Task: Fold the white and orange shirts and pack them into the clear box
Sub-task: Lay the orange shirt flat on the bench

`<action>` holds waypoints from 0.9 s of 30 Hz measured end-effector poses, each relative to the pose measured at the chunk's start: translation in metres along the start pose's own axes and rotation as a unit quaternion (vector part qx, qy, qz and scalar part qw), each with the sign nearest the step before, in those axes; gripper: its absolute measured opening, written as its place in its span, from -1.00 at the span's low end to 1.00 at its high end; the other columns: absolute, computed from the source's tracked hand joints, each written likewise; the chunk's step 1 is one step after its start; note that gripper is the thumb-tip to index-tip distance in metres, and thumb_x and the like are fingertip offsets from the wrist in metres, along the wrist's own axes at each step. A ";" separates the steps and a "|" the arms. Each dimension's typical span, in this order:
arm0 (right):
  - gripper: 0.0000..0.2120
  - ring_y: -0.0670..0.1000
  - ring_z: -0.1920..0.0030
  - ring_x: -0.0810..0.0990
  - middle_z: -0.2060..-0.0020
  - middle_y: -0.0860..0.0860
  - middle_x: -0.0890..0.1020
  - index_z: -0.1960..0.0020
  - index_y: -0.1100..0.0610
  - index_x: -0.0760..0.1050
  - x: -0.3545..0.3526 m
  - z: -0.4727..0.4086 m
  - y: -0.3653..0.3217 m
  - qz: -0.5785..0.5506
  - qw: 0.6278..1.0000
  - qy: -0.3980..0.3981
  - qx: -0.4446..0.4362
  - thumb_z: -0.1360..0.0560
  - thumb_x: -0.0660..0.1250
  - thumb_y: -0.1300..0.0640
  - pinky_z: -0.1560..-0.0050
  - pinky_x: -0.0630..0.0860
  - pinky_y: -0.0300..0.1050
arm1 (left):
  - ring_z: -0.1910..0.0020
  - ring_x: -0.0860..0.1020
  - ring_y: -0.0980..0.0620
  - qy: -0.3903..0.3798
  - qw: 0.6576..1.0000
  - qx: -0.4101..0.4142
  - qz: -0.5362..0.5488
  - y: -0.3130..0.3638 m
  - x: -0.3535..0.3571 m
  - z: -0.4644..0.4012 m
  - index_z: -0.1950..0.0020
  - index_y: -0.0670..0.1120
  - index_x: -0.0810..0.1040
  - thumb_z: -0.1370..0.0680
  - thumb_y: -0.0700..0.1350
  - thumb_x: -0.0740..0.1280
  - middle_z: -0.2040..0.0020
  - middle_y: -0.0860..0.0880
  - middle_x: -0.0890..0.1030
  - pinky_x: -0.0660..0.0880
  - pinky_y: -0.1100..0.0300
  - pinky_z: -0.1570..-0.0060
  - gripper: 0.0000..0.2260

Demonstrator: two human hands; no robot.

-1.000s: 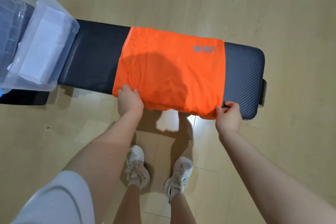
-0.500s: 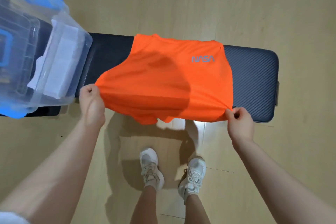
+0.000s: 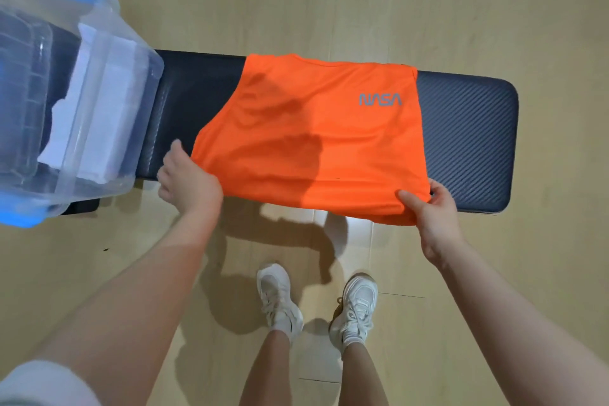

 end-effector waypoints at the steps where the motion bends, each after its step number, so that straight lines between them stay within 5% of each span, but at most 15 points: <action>1: -0.71 0.00 0.12 0.58 0.07 0.08 0.59 -0.16 0.21 0.42 0.000 0.002 -0.003 -0.002 1.000 -0.003 0.007 -0.46 0.35 0.31 0.32 0.52 -0.32 | -0.42 0.21 -0.19 0.007 0.997 0.072 -0.028 0.009 0.002 0.008 -0.46 -0.12 0.19 -0.48 -0.39 0.09 -0.47 -0.13 0.24 0.15 -0.08 -0.36 -0.45; 5: -0.83 -0.03 0.17 0.60 0.14 0.04 0.62 -0.04 0.18 0.51 0.000 0.003 -0.007 -0.018 0.998 -0.046 0.029 -0.46 0.32 0.31 0.21 0.53 -0.23 | -0.50 0.08 -0.17 -0.163 0.906 0.383 -0.073 0.050 0.056 0.069 -0.46 -0.17 0.23 -0.57 -0.28 0.13 -0.53 -0.16 0.08 0.06 -0.05 -0.46 -0.56; 7: -0.80 -0.03 0.09 0.62 0.06 0.04 0.64 -0.09 0.15 0.51 -0.002 -0.001 -0.004 -0.053 0.993 -0.088 0.055 -0.48 0.29 0.27 0.01 0.55 -0.09 | -0.53 -0.04 -0.11 -0.224 0.889 0.382 -0.114 0.060 0.081 0.090 -0.51 -0.10 0.10 -0.63 -0.10 0.07 -0.55 -0.10 -0.04 -0.03 -0.03 -0.48 -0.55; 10: -0.78 0.00 -0.03 0.58 -0.03 0.00 0.63 -0.15 0.12 0.49 -0.010 -0.006 -0.010 -0.074 0.986 -0.115 0.094 -0.52 0.22 0.16 -0.17 0.46 -0.01 | -0.53 -0.13 -0.06 -0.214 0.912 0.326 -0.130 0.068 0.094 0.097 -0.53 0.00 -0.04 -0.63 0.04 0.01 -0.55 -0.04 -0.15 -0.14 0.02 -0.47 -0.51; 15: -0.80 0.01 0.01 0.56 -0.01 0.01 0.62 -0.12 0.14 0.49 -0.036 -0.011 -0.023 -0.082 0.980 -0.127 0.132 -0.54 0.19 0.17 -0.14 0.43 -0.03 | -0.53 -0.15 -0.05 -0.239 0.903 0.332 -0.133 0.066 0.090 0.093 -0.53 0.03 -0.07 -0.60 0.10 0.07 -0.55 -0.02 -0.19 -0.14 0.03 -0.46 -0.45; 18: -0.87 0.00 0.08 0.55 0.09 0.01 0.62 -0.01 0.15 0.53 -0.053 -0.013 -0.030 0.024 0.990 -0.116 0.076 -0.48 0.29 0.25 0.03 0.48 -0.13 | -0.53 -0.17 -0.06 -0.240 0.895 0.341 -0.156 0.065 0.090 0.093 -0.53 0.04 -0.11 -0.56 0.12 0.18 -0.54 -0.03 -0.22 -0.14 0.03 -0.46 -0.34; 20: -0.95 0.01 0.19 0.52 0.23 0.02 0.60 0.12 0.14 0.55 -0.066 -0.016 -0.040 0.200 0.976 -0.068 -0.060 -0.44 0.36 0.26 0.15 0.44 -0.12 | -0.53 -0.18 -0.05 -0.233 0.898 0.337 -0.162 0.066 0.091 0.094 -0.53 0.04 -0.12 -0.53 0.12 0.23 -0.54 -0.03 -0.23 -0.13 0.03 -0.46 -0.29; 22: -0.92 0.05 0.29 0.47 0.35 0.04 0.55 0.21 0.16 0.51 -0.073 -0.018 -0.045 0.360 0.915 0.001 -0.182 -0.43 0.38 0.19 0.25 0.36 -0.08 | -0.53 -0.17 -0.06 -0.226 0.898 0.339 -0.168 0.066 0.093 0.094 -0.53 0.03 -0.13 -0.51 0.13 0.27 -0.54 -0.04 -0.22 -0.12 0.01 -0.46 -0.25; 24: -0.90 0.10 0.28 0.46 0.35 0.06 0.52 0.20 0.17 0.47 -0.077 -0.021 -0.042 0.405 0.888 0.067 -0.209 -0.44 0.35 0.17 0.28 0.27 -0.09 | -0.53 -0.16 -0.08 -0.221 0.894 0.345 -0.179 0.065 0.094 0.094 -0.53 0.01 -0.13 -0.48 0.13 0.32 -0.54 -0.05 -0.22 -0.11 0.00 -0.46 -0.19; 27: -0.91 0.15 0.12 0.49 0.18 0.14 0.55 0.06 0.21 0.46 -0.085 -0.023 -0.022 0.375 0.900 0.143 -0.172 -0.44 0.30 0.27 0.18 0.30 -0.12 | -0.53 -0.15 -0.10 -0.201 0.883 0.362 -0.222 0.062 0.097 0.093 -0.53 -0.01 -0.17 -0.45 0.10 0.36 -0.54 -0.08 -0.22 -0.10 0.00 -0.46 -0.13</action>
Point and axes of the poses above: each hand's wrist, its own z-axis away from the middle knuckle, its own x-axis out of the palm, y = z × x, the point moved 4 cm from there along -z, towards the middle knuckle
